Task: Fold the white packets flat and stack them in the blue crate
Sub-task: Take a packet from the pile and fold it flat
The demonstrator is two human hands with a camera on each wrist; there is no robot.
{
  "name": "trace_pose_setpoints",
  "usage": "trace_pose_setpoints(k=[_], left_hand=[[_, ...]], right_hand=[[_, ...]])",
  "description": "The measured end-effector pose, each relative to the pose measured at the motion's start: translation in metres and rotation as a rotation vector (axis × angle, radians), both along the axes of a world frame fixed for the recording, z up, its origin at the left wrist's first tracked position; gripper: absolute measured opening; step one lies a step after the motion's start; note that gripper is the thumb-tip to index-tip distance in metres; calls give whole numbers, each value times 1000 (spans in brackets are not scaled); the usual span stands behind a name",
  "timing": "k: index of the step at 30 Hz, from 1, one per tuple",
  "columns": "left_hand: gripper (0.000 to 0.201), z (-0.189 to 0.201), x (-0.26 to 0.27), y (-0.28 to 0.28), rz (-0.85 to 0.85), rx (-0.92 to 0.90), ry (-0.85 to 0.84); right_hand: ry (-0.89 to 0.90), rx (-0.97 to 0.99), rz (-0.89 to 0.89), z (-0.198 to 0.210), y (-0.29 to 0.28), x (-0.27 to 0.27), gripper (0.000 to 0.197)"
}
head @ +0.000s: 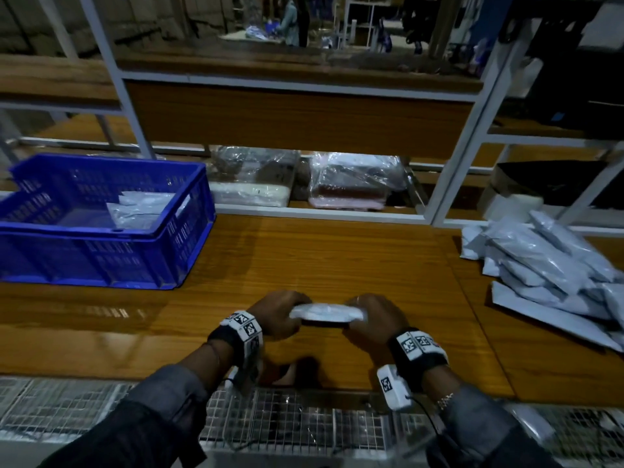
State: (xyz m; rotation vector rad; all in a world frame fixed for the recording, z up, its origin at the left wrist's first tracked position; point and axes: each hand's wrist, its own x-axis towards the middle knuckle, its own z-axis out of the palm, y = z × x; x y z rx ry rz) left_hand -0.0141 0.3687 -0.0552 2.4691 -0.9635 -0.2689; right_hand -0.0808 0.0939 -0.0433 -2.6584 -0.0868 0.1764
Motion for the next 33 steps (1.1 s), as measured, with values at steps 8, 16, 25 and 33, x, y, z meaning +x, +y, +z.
trace_pose_setpoints(k=[8,16,25,33], left_hand=[[26,1,14,7,281,-253,212],[53,-38,-4,-7,353,-67,-165],[62,-64,11,-56,369,191,-36],[56,-80,14,-56,308,192,-170]], right_hand=[[38,241,-92,24,-16,35,31],[-294,-84,7,-19,9,34,29],[-68,-271,142,-52,45,44,78],[-72,-334,47,-73,58,43,66]])
